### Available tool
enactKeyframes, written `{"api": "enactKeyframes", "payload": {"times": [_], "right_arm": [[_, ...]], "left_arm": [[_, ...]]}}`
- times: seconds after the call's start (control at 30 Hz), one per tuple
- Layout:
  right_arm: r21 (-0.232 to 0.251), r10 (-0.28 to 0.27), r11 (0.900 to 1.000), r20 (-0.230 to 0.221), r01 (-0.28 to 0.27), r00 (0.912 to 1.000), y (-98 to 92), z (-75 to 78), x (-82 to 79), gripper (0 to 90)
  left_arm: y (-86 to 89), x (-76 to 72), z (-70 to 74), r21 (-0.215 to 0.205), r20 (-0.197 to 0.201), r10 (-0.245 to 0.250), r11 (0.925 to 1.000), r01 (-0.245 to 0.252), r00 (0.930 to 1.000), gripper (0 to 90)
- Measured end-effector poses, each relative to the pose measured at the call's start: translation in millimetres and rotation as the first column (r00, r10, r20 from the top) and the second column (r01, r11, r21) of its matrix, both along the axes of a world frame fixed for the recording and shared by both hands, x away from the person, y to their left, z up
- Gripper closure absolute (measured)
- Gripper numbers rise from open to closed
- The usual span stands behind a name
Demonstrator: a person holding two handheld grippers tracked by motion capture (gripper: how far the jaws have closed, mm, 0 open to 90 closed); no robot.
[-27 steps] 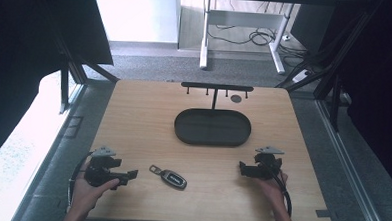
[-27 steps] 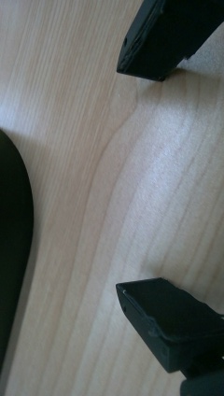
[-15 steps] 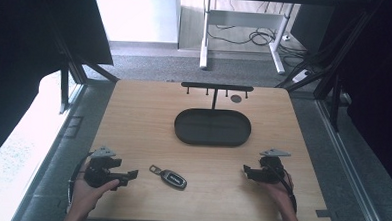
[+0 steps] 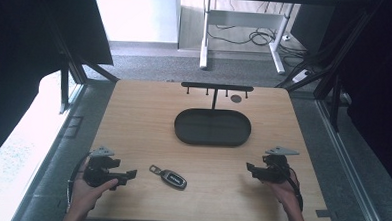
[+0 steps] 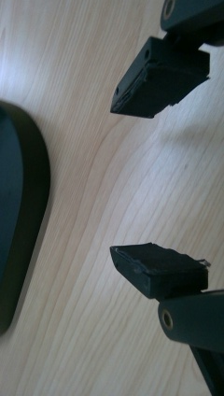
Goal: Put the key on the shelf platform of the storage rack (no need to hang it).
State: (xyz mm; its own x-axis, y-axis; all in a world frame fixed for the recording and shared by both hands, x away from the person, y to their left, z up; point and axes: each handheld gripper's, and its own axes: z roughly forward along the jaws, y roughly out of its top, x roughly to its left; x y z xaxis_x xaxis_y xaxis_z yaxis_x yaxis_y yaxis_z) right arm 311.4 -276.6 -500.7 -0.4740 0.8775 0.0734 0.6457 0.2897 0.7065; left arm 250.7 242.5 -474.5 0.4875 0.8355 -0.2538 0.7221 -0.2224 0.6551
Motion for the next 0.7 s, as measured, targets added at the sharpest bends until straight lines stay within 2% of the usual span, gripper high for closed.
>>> {"api": "enactKeyframes", "payload": {"times": [0.13, 0.23, 0.3, 0.4, 0.53, 0.7], "right_arm": [[-0.071, 0.069, 0.995, -0.037, -0.071, 0.997, 14.2, 10.3, 1.9, 30.4], [-0.099, 0.109, 0.989, -0.052, -0.113, 0.9927, 23.7, 21.2, 4.5, 30.7], [-0.104, 0.118, 0.987, -0.055, -0.124, 0.9915, 26.8, 24.6, 5.3, 30.9], [-0.123, 0.161, 0.978, -0.072, -0.169, 0.9844, 38.0, 35.6, 8.5, 32.6], [-0.135, 0.186, 0.971, -0.086, -0.196, 0.9788, 45.5, 42.4, 10.4, 33.3], [-0.138, 0.239, 0.958, -0.11, -0.253, 0.9649, 61.4, 55.6, 12.5, 33.9]], "left_arm": [[1.3, 0.0, -0.2, -0.007, 0.0, -0.002, 1.0, 0.002, 1.0, 19.0], [1.1, 0.9, -2.1, -0.004, -0.006, -0.005, 1.0, 0.005, 1.0, 18.9], [0.3, 0.9, -2.4, -0.004, -0.007, -0.006, 1.0, 0.006, 1.0, 19.0], [-1.5, 0.8, -2.2, -0.004, -0.007, -0.013, 0.9999, 0.013, 0.9999, 18.9], [-2.7, 0.9, -2.5, 0.002, -0.011, -0.02, 0.9998, 0.02, 0.9997, 18.9], [-3.9, 0.8, -2.7, 0.001, -0.013, -0.021, 0.9998, 0.021, 0.9997, 18.9]]}}
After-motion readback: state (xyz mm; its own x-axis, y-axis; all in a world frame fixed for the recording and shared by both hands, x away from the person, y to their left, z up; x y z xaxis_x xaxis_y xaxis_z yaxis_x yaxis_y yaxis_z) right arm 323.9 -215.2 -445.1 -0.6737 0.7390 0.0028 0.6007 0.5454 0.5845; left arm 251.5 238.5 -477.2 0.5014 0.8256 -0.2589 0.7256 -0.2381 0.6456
